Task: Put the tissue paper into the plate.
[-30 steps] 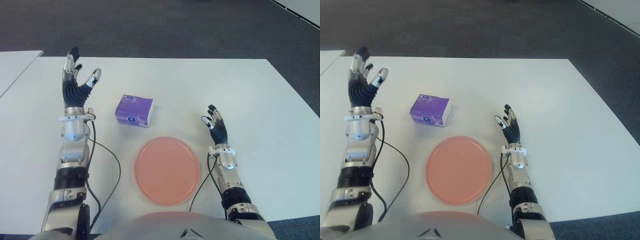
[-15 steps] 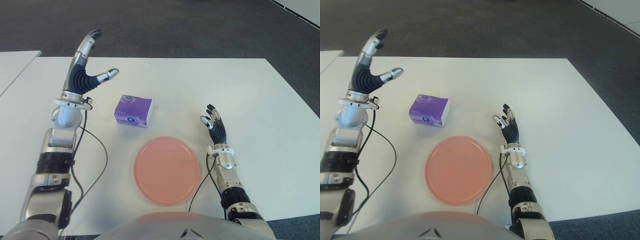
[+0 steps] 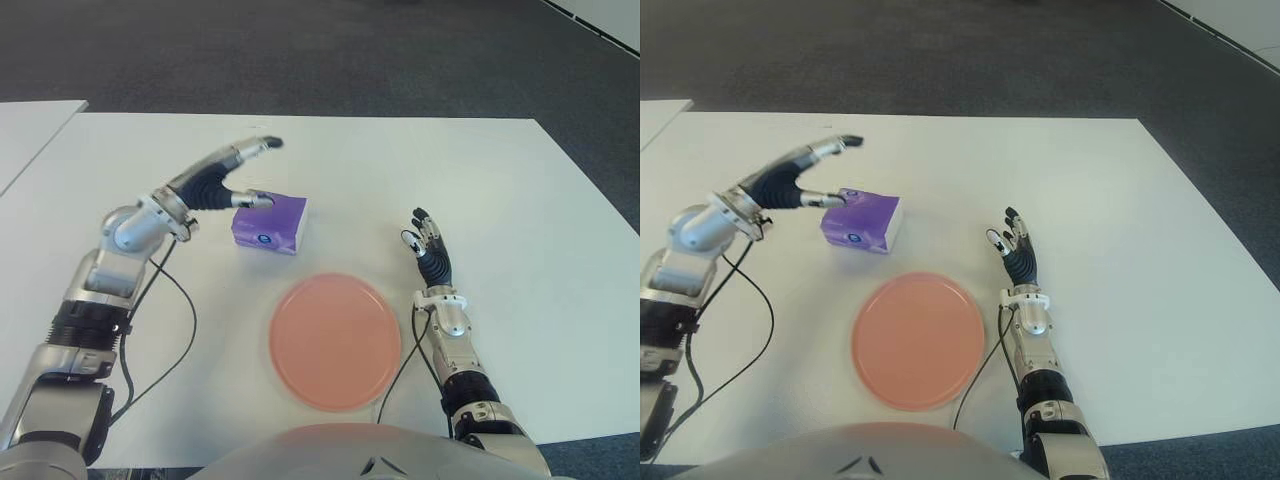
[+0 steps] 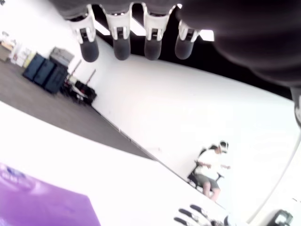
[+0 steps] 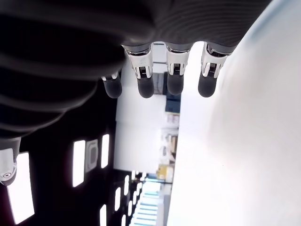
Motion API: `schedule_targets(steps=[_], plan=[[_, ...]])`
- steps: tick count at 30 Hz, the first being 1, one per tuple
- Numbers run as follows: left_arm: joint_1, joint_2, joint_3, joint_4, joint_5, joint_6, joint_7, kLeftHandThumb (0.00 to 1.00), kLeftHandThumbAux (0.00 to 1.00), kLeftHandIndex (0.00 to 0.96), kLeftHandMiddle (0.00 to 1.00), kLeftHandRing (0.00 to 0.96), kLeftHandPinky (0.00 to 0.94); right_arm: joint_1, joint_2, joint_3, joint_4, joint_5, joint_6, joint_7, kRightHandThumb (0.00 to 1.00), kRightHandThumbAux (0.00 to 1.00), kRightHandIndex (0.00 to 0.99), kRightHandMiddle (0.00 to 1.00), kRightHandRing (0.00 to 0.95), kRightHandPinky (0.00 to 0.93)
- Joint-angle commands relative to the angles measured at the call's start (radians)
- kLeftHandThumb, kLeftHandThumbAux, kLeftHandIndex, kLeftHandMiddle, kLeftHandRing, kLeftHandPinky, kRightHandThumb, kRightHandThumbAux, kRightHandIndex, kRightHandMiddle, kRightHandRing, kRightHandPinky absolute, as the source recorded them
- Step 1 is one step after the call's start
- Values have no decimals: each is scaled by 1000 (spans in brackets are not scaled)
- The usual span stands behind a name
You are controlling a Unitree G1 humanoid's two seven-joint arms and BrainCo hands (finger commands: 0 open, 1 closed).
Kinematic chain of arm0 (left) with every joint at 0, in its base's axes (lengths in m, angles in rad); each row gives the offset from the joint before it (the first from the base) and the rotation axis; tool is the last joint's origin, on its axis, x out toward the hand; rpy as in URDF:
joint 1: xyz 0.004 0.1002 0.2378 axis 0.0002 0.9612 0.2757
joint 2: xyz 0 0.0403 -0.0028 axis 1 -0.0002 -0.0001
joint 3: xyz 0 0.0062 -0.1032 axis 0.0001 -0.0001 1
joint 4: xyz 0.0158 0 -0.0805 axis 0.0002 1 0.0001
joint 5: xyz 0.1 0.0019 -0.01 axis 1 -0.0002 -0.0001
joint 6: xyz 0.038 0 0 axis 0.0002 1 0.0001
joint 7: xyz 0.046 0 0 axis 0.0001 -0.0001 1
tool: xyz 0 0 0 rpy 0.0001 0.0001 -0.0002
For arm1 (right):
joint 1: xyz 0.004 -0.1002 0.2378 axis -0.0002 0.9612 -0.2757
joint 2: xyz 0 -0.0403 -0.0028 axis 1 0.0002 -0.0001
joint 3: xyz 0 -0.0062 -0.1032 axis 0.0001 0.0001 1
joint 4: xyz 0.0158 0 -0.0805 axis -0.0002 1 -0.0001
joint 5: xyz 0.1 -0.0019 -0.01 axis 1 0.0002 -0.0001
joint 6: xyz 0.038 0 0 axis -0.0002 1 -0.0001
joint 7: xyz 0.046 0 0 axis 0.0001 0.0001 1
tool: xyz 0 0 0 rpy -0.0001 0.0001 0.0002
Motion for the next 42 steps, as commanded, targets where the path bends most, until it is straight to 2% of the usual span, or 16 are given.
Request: schedule_targets(steps=[1, 5, 12, 17, 25, 34, 37, 42], plan=[[-22, 5, -51, 79, 16, -85, -48, 254, 250, 0, 0, 0, 5, 26, 10, 5, 52, -4, 32, 2, 41, 413, 0, 0, 0, 0], [-69, 8, -102, 195, 66, -216, -55, 310, 203, 0, 0, 0, 5, 22, 12, 5, 57, -4, 47, -1, 43, 418, 0, 0, 0, 0], [-122, 37, -153, 303, 123, -366, -73, 379, 151, 0, 0, 0, 0, 14, 7, 9, 67, -10, 58, -1, 40, 422, 0, 0, 0, 0], [-155, 57, -190, 373, 185, -443, -67, 417, 138, 0, 0, 0, 6, 10, 5, 11, 72, -14, 65, -2, 40, 417, 0, 0, 0, 0], [-209, 77, -224, 413, 369, -499, 19, 449, 139, 0, 0, 0, 19, 3, 0, 9, 82, -6, 69, 7, 40, 407, 0, 0, 0, 0], [-292, 44, -289, 508, 593, -511, 268, 437, 147, 0, 0, 0, 4, -5, 3, -1, 98, 12, 73, 27, 32, 427, 0, 0, 0, 0], [-321, 33, -317, 539, 679, -511, 405, 435, 144, 0, 0, 0, 6, -5, 5, -3, 100, 18, 70, 37, 30, 436, 0, 0, 0, 0], [-352, 24, -349, 582, 756, -497, 582, 438, 141, 0, 0, 0, 8, 0, 1, 0, 99, 14, 55, 45, 26, 438, 0, 0, 0, 0]])
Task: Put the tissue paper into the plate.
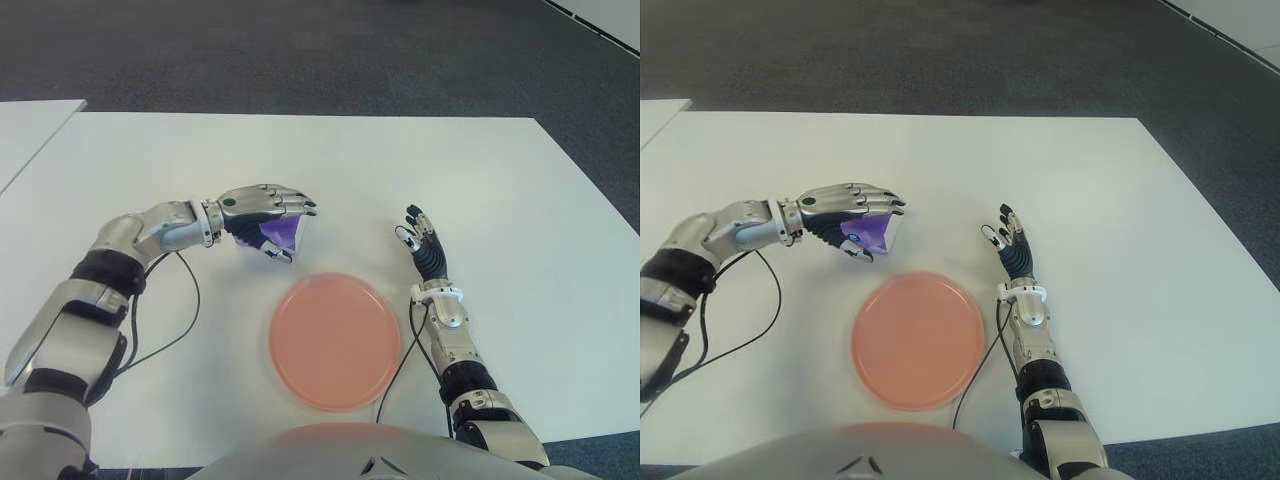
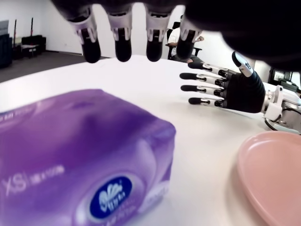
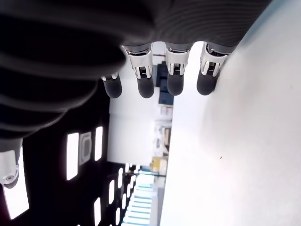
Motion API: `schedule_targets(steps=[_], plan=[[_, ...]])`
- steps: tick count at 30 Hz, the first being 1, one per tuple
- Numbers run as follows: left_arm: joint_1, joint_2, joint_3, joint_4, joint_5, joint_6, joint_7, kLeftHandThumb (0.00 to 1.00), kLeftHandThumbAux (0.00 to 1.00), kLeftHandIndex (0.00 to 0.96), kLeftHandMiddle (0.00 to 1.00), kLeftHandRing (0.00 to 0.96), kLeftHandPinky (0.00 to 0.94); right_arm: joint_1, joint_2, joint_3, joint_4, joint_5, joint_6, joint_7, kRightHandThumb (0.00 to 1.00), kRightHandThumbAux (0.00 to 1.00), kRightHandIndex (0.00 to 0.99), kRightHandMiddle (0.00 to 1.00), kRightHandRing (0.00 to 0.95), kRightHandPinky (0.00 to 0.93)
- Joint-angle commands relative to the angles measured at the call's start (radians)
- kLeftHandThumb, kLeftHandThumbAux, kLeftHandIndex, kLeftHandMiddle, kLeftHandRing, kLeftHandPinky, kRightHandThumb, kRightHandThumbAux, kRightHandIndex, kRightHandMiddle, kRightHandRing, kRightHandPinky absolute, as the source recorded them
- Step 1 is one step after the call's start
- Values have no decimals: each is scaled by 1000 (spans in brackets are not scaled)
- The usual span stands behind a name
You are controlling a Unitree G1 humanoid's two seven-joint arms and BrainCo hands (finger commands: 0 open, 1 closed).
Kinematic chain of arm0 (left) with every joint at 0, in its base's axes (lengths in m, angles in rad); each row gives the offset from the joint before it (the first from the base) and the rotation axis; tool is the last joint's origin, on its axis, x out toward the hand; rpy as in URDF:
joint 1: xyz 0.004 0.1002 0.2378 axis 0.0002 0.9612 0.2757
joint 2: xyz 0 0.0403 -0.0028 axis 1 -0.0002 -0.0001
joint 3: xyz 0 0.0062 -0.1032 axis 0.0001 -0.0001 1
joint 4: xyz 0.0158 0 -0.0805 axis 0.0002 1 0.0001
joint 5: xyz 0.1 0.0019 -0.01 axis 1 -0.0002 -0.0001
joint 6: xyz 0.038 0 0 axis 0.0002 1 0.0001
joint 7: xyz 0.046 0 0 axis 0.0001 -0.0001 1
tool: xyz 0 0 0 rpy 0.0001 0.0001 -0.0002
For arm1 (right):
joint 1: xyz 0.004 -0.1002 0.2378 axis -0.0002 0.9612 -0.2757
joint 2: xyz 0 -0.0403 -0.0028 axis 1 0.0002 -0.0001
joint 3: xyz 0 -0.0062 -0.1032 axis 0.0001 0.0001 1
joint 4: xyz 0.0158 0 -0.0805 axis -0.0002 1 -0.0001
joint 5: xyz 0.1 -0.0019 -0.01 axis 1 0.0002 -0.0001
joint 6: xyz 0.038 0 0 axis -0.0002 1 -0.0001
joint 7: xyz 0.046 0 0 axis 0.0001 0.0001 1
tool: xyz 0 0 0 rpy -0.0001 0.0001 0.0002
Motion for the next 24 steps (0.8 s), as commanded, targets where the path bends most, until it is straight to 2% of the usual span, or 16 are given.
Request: schedule_targets(steps=[1, 6, 11, 24], plan=[[-34, -10, -38, 49, 76, 17, 147, 439, 141, 0, 0, 0, 8, 50, 5, 2, 47, 3, 24, 12, 25, 438, 0, 0, 0, 0], [-58, -9, -60, 80, 103, 46, 245, 443, 143, 0, 0, 0, 1, 53, 3, 0, 46, 4, 17, 17, 19, 435, 0, 0, 0, 0], [-75, -4, -87, 97, 149, 119, 342, 432, 144, 0, 0, 0, 0, 60, 4, -1, 40, 5, 18, 20, 14, 432, 0, 0, 0, 0], [-89, 16, -123, 107, 184, 234, 506, 419, 154, 0, 0, 0, 0, 62, 4, 2, 45, 7, 24, 38, 0, 434, 0, 0, 0, 0]])
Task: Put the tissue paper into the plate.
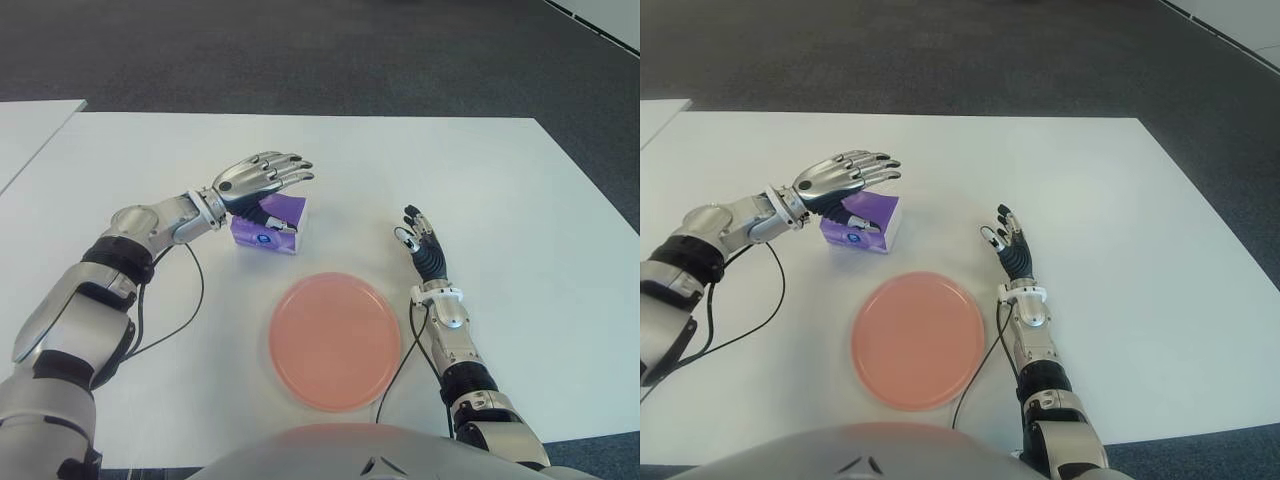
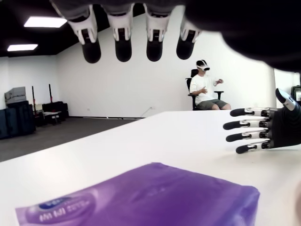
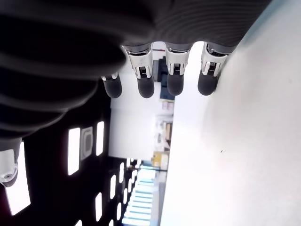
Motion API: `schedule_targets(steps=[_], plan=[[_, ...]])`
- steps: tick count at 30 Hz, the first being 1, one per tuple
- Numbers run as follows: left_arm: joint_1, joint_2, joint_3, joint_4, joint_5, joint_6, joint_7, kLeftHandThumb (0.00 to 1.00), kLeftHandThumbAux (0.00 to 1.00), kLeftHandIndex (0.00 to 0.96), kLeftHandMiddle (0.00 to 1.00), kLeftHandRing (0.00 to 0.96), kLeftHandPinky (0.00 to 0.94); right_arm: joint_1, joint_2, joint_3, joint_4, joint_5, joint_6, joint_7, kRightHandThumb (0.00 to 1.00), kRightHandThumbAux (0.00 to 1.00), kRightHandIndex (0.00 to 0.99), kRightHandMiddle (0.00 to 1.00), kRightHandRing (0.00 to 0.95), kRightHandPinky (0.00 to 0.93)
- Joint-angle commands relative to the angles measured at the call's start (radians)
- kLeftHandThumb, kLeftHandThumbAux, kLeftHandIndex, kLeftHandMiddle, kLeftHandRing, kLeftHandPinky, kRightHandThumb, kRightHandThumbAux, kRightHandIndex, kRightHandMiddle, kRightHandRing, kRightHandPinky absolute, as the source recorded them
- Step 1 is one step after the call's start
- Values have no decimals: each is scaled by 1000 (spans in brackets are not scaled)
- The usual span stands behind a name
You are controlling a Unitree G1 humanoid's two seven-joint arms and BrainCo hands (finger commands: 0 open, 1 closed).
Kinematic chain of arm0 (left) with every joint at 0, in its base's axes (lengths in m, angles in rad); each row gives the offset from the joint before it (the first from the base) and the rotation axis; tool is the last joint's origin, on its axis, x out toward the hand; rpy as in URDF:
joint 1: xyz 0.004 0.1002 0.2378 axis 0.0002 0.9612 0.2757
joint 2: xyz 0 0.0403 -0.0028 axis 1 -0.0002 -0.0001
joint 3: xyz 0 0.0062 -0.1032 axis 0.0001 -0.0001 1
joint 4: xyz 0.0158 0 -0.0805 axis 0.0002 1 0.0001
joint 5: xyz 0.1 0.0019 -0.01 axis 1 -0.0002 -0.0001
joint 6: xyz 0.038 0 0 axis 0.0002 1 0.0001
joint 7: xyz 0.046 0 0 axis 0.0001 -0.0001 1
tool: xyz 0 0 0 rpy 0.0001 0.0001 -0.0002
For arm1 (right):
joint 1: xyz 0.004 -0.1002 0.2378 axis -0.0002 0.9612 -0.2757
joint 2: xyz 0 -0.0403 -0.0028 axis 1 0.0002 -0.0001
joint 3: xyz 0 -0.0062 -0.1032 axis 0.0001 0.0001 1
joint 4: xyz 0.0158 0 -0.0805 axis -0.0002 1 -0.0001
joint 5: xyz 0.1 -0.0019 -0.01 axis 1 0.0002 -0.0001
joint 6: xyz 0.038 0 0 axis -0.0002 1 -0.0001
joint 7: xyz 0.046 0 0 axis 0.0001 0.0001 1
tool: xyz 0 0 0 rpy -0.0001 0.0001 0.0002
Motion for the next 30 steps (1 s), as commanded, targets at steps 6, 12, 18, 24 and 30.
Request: schedule_targets(steps=[6, 12, 18, 24, 30], plan=[[-11, 41, 6, -34, 2, 60, 65, 408, 165, 0, 0, 0, 0, 51, 7, 3, 55, 7, 26, 22, 0, 438, 0, 0, 0, 0], [-21, 59, 11, -36, -11, 80, 61, 385, 181, 0, 0, 0, 0, 52, 6, 2, 60, 7, 19, 29, 0, 439, 0, 0, 0, 0], [-28, 86, 6, -36, -28, 59, 15, 355, 171, 0, 0, 0, 0, 50, 7, 2, 62, 7, 19, 30, 0, 441, 0, 0, 0, 0], [-12, 125, -5, -39, -34, 31, -49, 345, 137, 0, 0, 0, 0, 48, 11, 4, 69, 4, 15, 28, 0, 441, 0, 0, 0, 0], [8, 139, -26, -18, -19, 21, -65, 349, 118, 0, 0, 0, 0, 45, 15, 7, 78, 0, 7, 24, 0, 447, 0, 0, 0, 0]])
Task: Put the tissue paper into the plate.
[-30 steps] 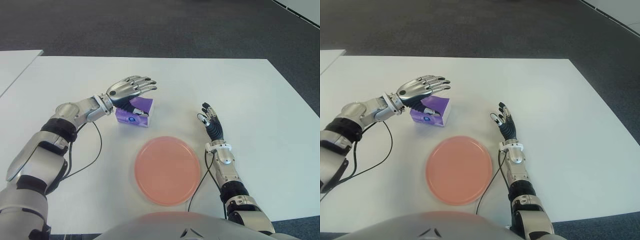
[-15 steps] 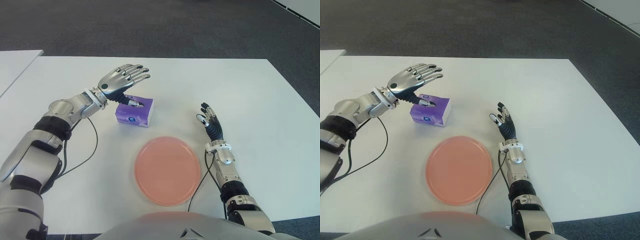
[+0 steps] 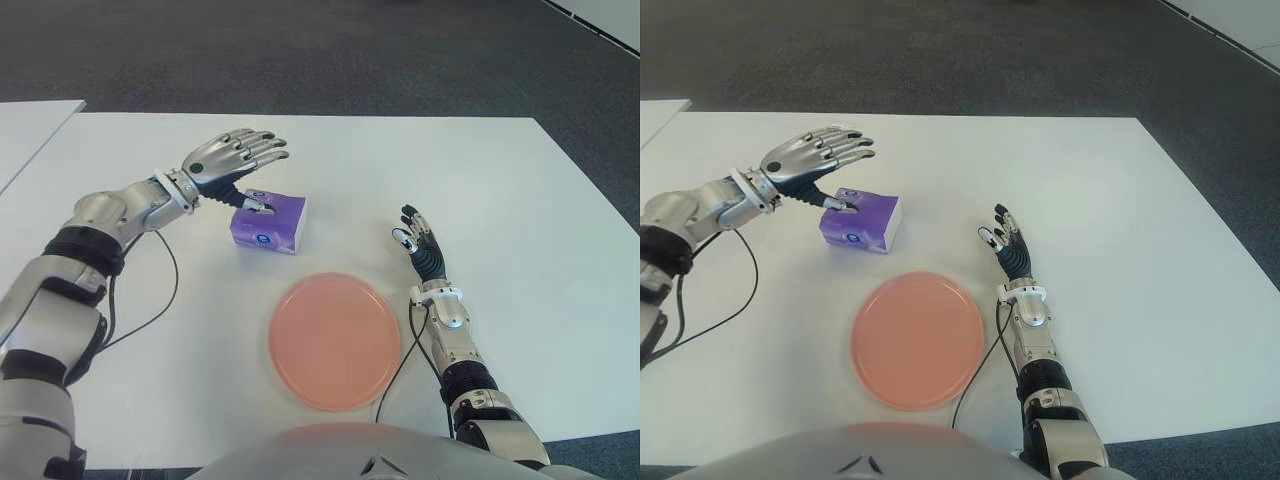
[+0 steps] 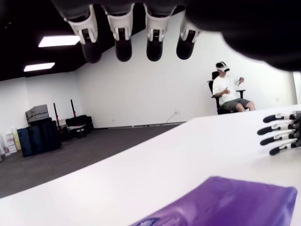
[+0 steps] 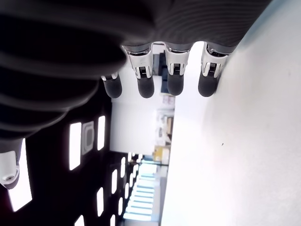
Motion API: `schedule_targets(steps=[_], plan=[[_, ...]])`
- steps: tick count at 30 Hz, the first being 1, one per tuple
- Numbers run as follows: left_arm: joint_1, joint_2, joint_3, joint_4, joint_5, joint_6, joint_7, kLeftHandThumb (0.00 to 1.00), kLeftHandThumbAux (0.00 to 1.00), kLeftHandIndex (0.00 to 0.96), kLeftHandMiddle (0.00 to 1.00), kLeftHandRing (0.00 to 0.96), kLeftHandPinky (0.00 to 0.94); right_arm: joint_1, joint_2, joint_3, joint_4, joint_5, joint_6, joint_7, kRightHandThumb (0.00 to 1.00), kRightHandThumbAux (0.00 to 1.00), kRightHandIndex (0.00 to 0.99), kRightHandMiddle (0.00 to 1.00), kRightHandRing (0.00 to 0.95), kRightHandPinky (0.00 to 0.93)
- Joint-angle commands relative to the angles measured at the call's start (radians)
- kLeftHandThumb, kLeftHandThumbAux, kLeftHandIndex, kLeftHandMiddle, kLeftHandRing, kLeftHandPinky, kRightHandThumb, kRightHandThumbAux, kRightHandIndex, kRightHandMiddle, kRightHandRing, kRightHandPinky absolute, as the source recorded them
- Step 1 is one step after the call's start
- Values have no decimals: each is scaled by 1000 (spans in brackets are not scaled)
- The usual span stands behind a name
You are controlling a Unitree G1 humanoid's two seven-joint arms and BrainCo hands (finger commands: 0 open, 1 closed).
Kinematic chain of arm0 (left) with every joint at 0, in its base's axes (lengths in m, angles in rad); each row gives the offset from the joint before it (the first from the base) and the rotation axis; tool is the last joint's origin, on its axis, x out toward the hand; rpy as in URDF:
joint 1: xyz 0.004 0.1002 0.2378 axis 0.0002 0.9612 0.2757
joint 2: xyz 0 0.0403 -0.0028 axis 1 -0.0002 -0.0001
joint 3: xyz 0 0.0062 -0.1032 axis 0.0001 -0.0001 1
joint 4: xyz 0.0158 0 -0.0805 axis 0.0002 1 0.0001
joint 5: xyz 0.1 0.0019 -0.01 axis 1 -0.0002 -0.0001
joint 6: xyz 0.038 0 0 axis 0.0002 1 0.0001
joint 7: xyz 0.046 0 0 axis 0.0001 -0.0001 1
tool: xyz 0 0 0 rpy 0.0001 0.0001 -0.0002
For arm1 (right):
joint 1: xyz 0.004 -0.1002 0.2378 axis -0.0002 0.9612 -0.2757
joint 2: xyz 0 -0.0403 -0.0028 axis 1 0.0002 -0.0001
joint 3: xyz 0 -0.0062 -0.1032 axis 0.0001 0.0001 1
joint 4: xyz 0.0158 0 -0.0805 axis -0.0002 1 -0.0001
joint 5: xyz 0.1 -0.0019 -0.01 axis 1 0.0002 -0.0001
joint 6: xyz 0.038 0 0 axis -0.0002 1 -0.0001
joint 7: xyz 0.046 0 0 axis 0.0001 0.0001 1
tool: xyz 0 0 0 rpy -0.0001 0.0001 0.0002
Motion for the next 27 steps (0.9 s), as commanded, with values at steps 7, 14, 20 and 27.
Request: schedule_targets(steps=[7, 14, 20, 27], plan=[[53, 20, -39, 29, -8, -27, -59, 369, 107, 0, 0, 0, 0, 44, 18, 10, 71, -5, 21, -7, 0, 455, 0, 0, 0, 0], [61, 20, -63, 52, -2, -43, -100, 359, 97, 0, 0, 0, 0, 40, 22, 13, 88, -4, 2, 0, 0, 466, 0, 0, 0, 0], [64, 1, -104, 81, 23, -43, -101, 353, 96, 0, 0, 0, 0, 35, 24, 14, 100, -3, -2, 2, 0, 469, 0, 0, 0, 0], [54, -14, -133, 110, 13, -64, -98, 363, 99, 0, 0, 0, 0, 38, 27, 15, 100, -2, -20, 4, 0, 476, 0, 0, 0, 0]])
